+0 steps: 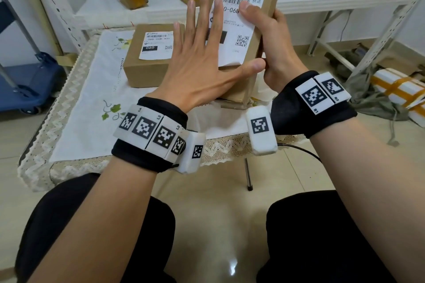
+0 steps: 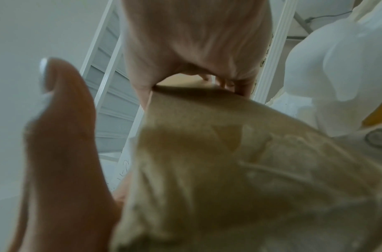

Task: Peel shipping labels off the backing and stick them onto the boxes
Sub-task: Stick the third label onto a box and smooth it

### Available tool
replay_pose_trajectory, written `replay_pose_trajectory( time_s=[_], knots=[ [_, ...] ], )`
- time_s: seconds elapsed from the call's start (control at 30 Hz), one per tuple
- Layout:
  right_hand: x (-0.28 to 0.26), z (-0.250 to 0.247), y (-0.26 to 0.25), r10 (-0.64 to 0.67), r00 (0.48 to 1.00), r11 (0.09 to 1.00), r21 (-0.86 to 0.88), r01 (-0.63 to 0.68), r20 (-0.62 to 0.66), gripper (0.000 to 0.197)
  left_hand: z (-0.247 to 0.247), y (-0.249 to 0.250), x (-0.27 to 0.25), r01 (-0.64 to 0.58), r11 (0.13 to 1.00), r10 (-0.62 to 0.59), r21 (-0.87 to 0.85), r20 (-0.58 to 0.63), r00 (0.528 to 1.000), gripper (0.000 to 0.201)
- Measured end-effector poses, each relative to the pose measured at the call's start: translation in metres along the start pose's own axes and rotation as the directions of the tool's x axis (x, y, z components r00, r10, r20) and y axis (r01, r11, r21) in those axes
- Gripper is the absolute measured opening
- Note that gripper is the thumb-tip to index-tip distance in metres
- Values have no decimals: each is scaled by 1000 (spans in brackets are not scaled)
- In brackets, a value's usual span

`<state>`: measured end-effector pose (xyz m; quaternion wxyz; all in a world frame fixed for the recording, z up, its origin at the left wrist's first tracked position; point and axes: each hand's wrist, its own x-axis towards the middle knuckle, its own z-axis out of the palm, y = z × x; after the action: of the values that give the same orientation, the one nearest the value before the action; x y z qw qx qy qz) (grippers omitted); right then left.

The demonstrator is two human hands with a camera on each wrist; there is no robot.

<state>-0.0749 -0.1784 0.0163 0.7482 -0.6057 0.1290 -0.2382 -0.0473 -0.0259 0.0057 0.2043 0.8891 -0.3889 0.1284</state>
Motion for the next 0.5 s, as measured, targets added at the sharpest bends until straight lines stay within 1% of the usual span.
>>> replay_pose_trajectory(
  time_s=[0.1, 0.23, 0.37, 0.43, 0.5],
  knots=[
    [1, -3, -3, 3, 999, 1000, -12, -3, -40, 66, 1, -2, -1, 3, 1000, -3, -25, 3, 1000, 131],
    [1, -4, -4, 7, 998, 999, -36, -9, -58, 64, 3, -4, -1, 21, 999, -20, -33, 15, 1000, 122],
    [4, -4, 1, 15, 997, 999, -38, -18, -75, 64, 5, -6, 0, 47, 998, -45, -45, 30, 999, 122],
    [8, -7, 3, 12, 995, 999, -39, -16, -100, 70, 8, -9, 0, 65, 996, -63, -60, 42, 997, 123],
    [11, -7, 3, 8, 991, 997, -72, -18, -133, 85, 10, -14, -1, 87, 993, -83, -78, 54, 995, 124]
  ],
)
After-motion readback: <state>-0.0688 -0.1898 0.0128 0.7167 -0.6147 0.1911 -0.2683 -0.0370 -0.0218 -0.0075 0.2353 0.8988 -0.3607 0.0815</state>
